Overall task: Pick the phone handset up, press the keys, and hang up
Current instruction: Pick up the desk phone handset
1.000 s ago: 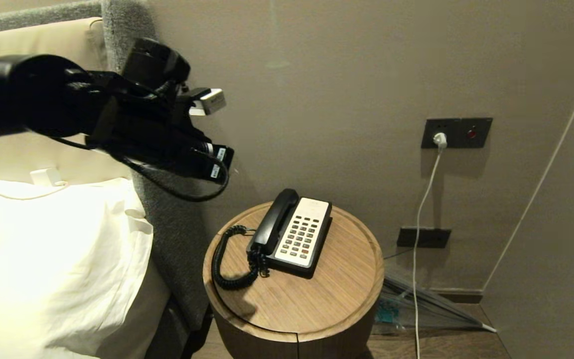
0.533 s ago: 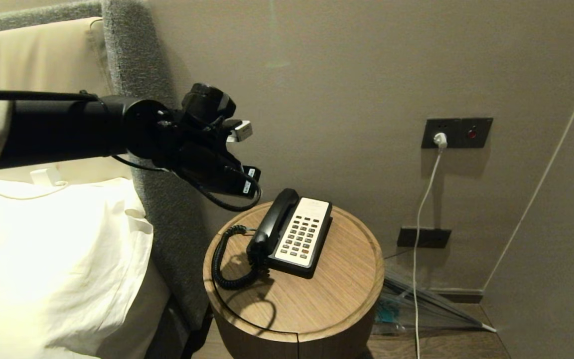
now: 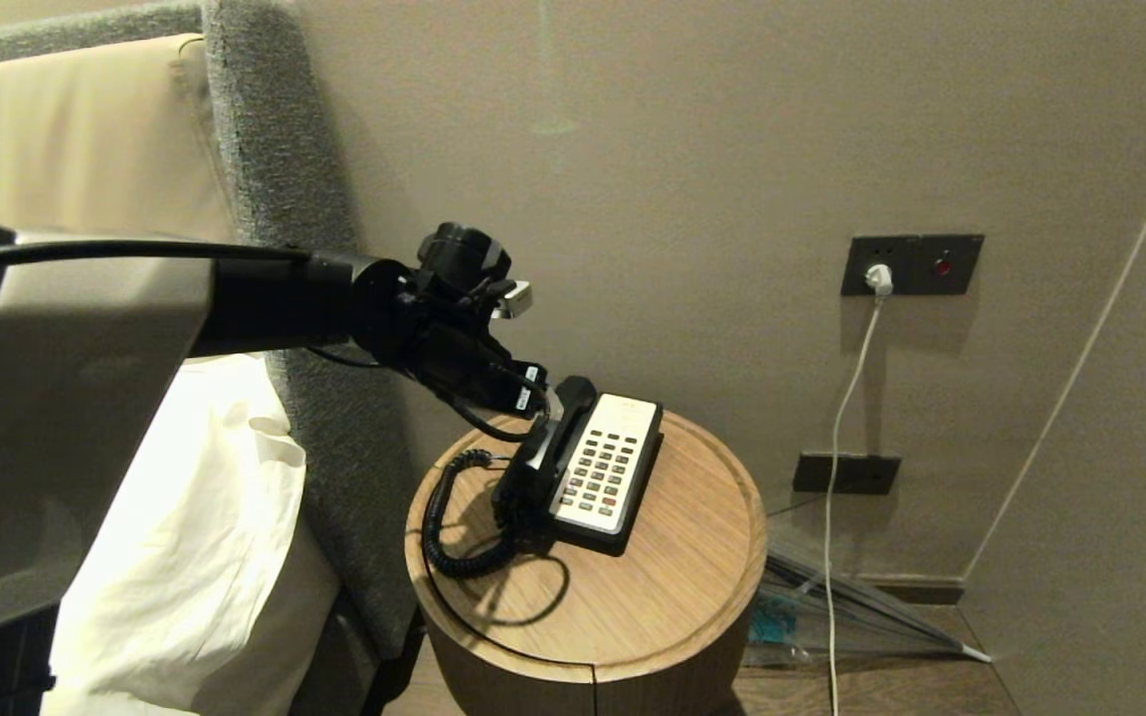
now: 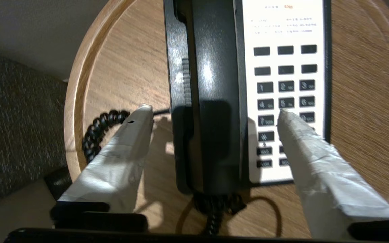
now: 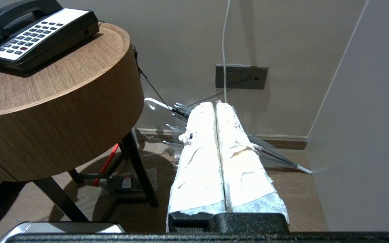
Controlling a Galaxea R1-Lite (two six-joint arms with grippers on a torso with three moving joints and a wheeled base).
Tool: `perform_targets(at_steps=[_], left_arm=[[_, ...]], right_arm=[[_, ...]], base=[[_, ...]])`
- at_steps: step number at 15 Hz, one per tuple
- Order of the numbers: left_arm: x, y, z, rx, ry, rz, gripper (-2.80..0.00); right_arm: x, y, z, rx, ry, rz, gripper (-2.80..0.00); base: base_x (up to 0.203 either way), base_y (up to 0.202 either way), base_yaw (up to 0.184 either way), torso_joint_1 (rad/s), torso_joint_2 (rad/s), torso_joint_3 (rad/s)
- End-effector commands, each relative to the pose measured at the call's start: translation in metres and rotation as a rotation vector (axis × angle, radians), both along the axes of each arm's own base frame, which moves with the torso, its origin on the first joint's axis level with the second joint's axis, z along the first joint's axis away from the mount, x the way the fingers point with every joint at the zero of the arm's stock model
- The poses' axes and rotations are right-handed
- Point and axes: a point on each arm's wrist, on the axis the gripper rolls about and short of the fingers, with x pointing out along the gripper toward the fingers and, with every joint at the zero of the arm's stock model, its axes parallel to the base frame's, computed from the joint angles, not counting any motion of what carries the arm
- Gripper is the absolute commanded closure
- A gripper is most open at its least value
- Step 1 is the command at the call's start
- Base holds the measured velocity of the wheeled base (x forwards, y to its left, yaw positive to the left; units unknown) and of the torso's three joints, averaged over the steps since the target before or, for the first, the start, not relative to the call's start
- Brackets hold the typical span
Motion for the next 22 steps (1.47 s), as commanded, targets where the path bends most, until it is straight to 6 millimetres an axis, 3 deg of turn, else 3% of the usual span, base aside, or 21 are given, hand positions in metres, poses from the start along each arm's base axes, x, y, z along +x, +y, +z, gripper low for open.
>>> perform_targets(at_steps=[1,9,22], left_arm=[[0.012,-0.006,-0.016,0.016,0.015,-0.006,-2.8],[0.024,-0.01,-0.04,0.068,0.031,-0.015,-2.8],[0.026,-0.011,-0.045,0.063,0.04,-0.019,-2.8]], right_arm=[[0.0,0.0,0.0,-0.001,0.0,0.003,0.0],[0.0,0.0,0.0,-0.001,0.0,0.001,0.0],[0.0,0.0,0.0,-0.001,0.0,0.0,0.0]], base=[[0.0,0.0,0.0,0.0,0.0,0.0],[0.0,0.0,0.0,0.0,0.0,0.0],[0.0,0.0,0.0,0.0,0.0,0.0]])
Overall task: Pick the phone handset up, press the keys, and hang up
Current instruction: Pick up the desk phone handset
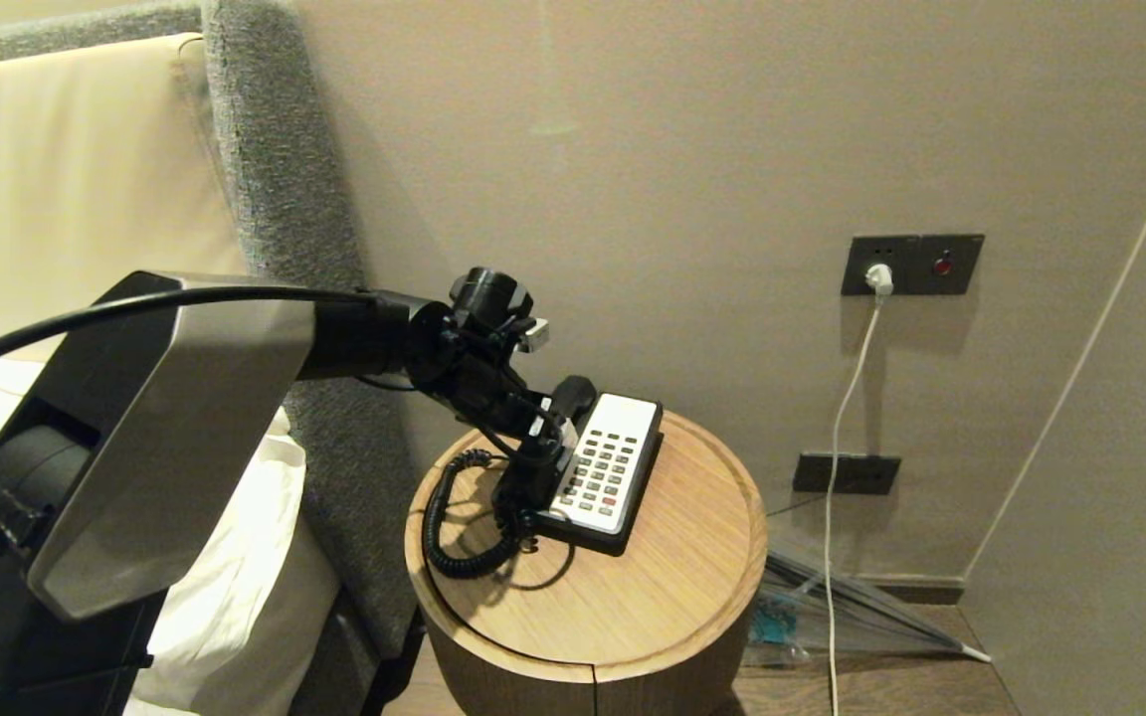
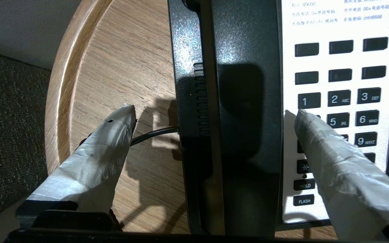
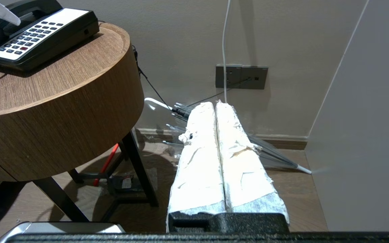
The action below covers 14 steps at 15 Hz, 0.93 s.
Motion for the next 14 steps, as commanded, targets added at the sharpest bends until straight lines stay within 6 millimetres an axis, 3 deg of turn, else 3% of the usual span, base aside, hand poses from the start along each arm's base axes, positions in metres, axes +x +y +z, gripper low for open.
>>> perform_targets(at_steps=[1,2,9,14], left_arm=[[0.0,0.0,0.0,0.001,0.001,-0.001,-2.8],[0.0,-0.001,-0.002,0.003,0.005,-0.002,0.0],[0.001,-0.001,-0.005,0.001,0.013,0.0,0.0],[-0.004,0.001,0.015,-0.017,-0.026,0.007,0.0]], right_arm=[[0.0,0.0,0.0,-0.001,0.0,0.0,0.0],[0.0,0.0,0.0,-0.001,0.0,0.001,0.0],[0.0,0.0,0.0,-0.001,0.0,0.0,0.0],[0.0,0.0,0.0,-0.001,0.0,-0.001,0.0]], base=[[0.0,0.0,0.0,0.0,0.0,0.0],[0.0,0.0,0.0,0.0,0.0,0.0],[0.0,0.0,0.0,0.0,0.0,0.0],[0.0,0.0,0.0,0.0,0.0,0.0]])
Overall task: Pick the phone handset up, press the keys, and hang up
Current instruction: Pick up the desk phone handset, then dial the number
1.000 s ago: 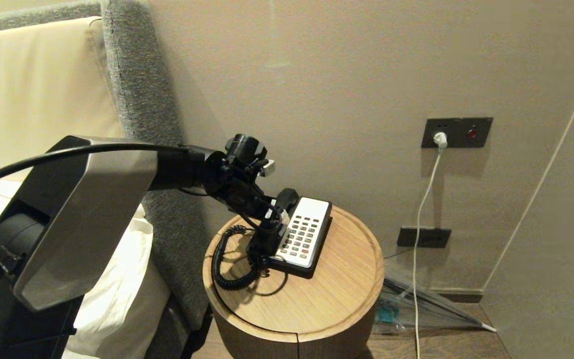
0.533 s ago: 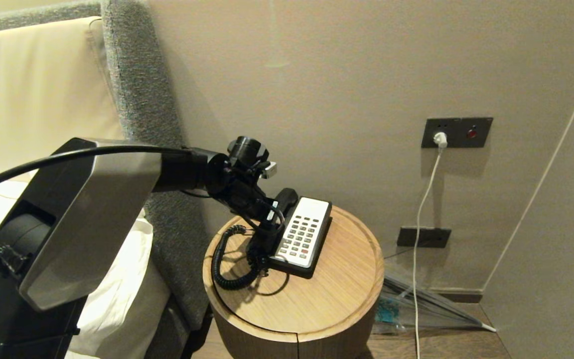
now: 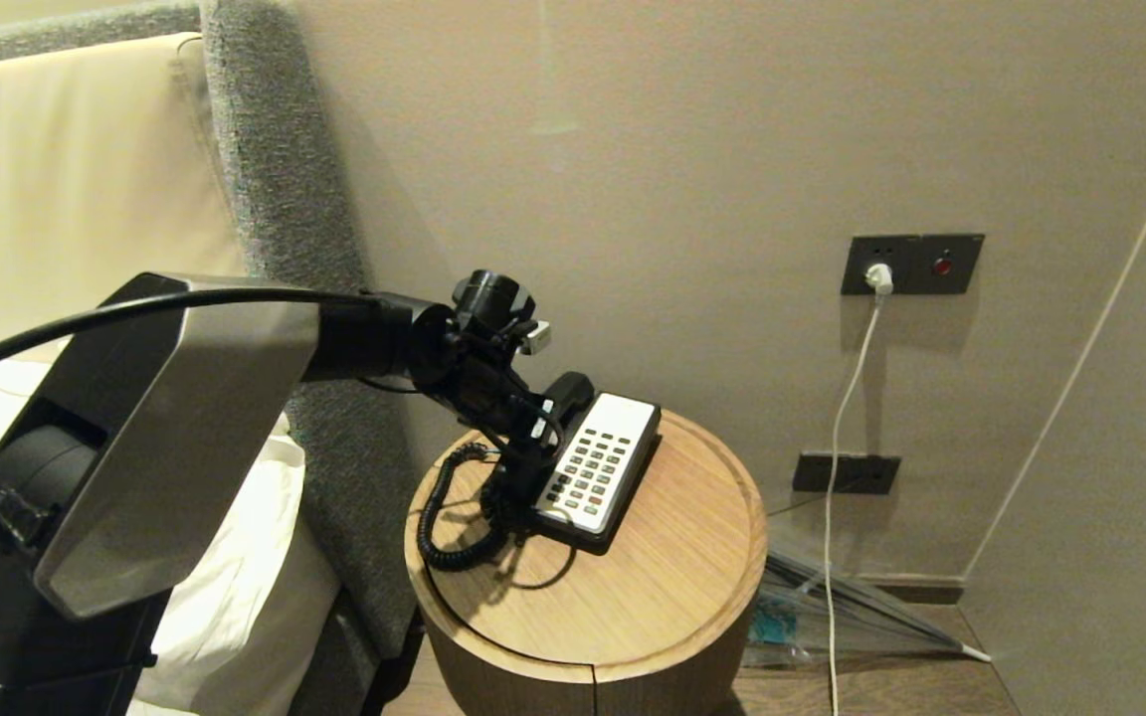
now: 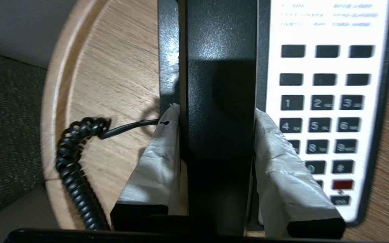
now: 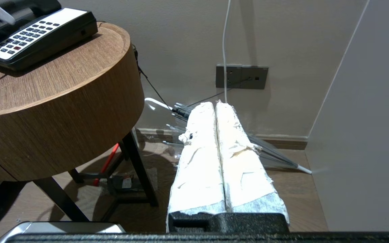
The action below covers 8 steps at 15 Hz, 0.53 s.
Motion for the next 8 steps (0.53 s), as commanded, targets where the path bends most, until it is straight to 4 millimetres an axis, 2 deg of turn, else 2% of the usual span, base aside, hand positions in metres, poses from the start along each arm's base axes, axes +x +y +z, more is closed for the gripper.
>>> perform_targets(at_steps=[1,3,5,8], left_arm=[[-0.006,0.003,0.023,-0.023,-0.044,0.004,0.0],[-0.013,0.007,0.043,-0.054,-0.078,0.023,0.0],[-0.024,0.015,0.072,-0.089,-0.128,0.041,0.0],[-0.051,0.032,0.119,-0.195,-0.182,0.117,0.0]], right_arm=[[0.0,0.0,0.0,-0.001,0.0,0.0,0.0],[0.0,0.0,0.0,-0.001,0.0,0.001,0.0],[0.0,0.0,0.0,-0.001,0.0,0.002,0.0],[0.0,0.0,0.0,-0.001,0.0,0.0,0.0]], base=[[0.0,0.0,0.0,0.0,0.0,0.0],[0.0,0.0,0.0,0.0,0.0,0.0],[0.0,0.0,0.0,0.0,0.0,0.0],[0.0,0.0,0.0,0.0,0.0,0.0]])
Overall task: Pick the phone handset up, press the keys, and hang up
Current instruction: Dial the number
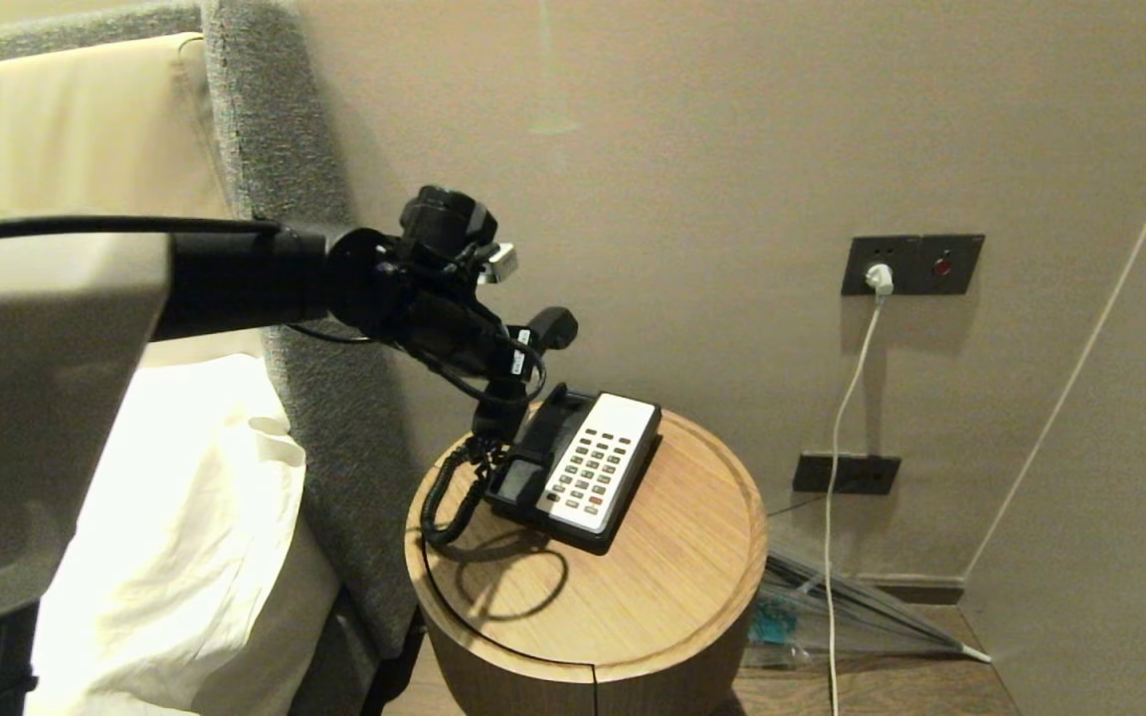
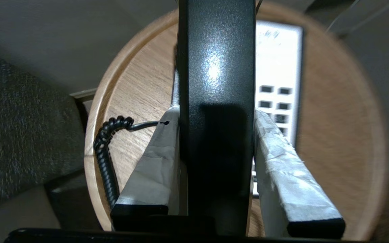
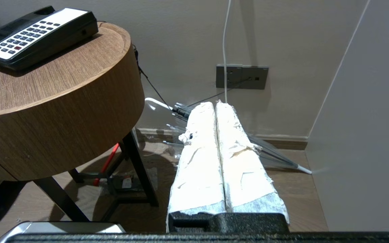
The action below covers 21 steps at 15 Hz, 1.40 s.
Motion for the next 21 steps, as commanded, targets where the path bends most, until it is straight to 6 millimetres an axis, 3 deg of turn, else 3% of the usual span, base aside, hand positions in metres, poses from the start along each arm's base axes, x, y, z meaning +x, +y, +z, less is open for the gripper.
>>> perform_targets(at_steps=[1,4,7,10,12,14,17,21], left_arm=[[-0.035,0.019,0.056,-0.102,-0.082,0.05,0.0],[-0.084,0.049,0.091,-0.194,-0.108,0.113,0.0],[-0.157,0.09,0.119,-0.293,-0.149,0.136,0.0],[-0.225,0.126,0.129,-0.435,-0.171,0.141,0.0],[-0.255,0.144,0.123,-0.52,-0.177,0.192,0.0],[-0.273,0.155,0.111,-0.598,-0.214,0.253,0.0],[-0.279,0.159,0.101,-0.673,-0.276,0.215,0.0],[-0.249,0.155,0.1,-0.757,-0.251,0.124,0.0]], right_arm=[[0.0,0.0,0.0,-0.001,0.0,0.001,0.0],[0.0,0.0,0.0,-0.001,0.0,0.001,0.0],[0.0,0.0,0.0,-0.001,0.0,0.0,0.0],[0.0,0.0,0.0,-0.001,0.0,0.002,0.0],[0.0,0.0,0.0,-0.001,0.0,0.001,0.0],[0.0,0.0,0.0,-0.001,0.0,0.0,0.0],[0.0,0.0,0.0,-0.001,0.0,0.002,0.0],[0.0,0.0,0.0,-0.002,0.0,0.002,0.0]], base=[[0.0,0.0,0.0,0.0,0.0,0.0],[0.0,0.0,0.0,0.0,0.0,0.0],[0.0,0.0,0.0,0.0,0.0,0.0],[0.0,0.0,0.0,0.0,0.0,0.0],[0.0,0.0,0.0,0.0,0.0,0.0],[0.0,0.0,0.0,0.0,0.0,0.0],[0.0,0.0,0.0,0.0,0.0,0.0],[0.0,0.0,0.0,0.0,0.0,0.0]])
